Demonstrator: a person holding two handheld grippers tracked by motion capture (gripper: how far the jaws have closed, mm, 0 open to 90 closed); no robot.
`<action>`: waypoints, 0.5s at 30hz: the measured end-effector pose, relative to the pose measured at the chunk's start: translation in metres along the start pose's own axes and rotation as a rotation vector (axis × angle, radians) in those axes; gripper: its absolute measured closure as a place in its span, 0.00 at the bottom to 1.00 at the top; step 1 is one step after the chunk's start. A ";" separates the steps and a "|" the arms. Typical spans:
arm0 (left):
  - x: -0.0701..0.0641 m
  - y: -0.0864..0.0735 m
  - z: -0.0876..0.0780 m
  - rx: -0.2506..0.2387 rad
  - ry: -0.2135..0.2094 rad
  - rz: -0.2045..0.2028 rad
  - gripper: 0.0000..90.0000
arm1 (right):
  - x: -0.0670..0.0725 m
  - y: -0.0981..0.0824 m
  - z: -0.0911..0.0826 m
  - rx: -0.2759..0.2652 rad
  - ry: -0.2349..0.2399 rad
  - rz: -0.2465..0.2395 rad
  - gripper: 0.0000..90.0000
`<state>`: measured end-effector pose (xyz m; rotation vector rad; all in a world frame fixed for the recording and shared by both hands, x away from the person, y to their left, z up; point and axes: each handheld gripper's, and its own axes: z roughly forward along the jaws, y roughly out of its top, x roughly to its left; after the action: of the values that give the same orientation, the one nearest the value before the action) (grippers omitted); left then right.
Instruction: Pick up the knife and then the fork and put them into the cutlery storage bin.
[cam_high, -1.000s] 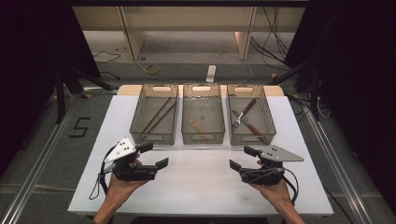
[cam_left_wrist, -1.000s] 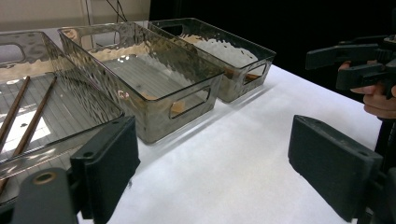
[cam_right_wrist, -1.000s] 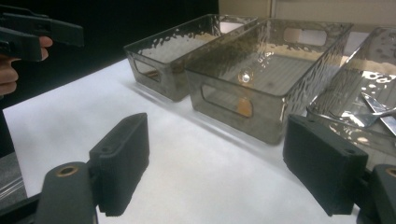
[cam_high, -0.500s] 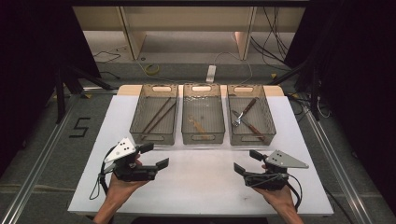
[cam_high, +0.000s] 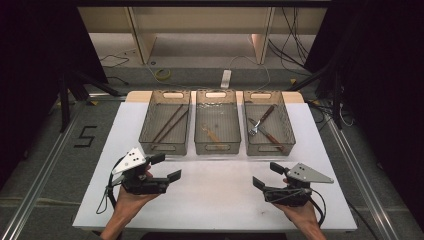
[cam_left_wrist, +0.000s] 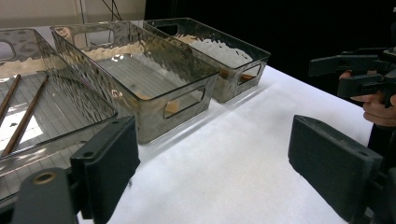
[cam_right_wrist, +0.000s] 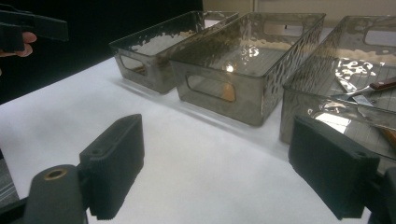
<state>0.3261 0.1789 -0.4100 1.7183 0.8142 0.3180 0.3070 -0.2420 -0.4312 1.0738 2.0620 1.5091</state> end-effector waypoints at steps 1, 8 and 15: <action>0.000 0.000 0.000 0.001 0.000 0.000 0.17 | 0.000 0.000 0.000 -0.002 0.000 -0.001 0.21; 0.001 0.000 0.000 0.000 0.002 -0.001 0.17 | 0.000 0.001 0.001 0.001 -0.002 -0.005 0.20; 0.000 0.000 0.000 0.000 0.001 0.000 0.17 | -0.002 0.001 0.000 -0.006 -0.013 -0.001 0.20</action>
<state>0.3263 0.1793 -0.4100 1.7182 0.8156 0.3189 0.3084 -0.2432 -0.4301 1.0772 2.0474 1.5035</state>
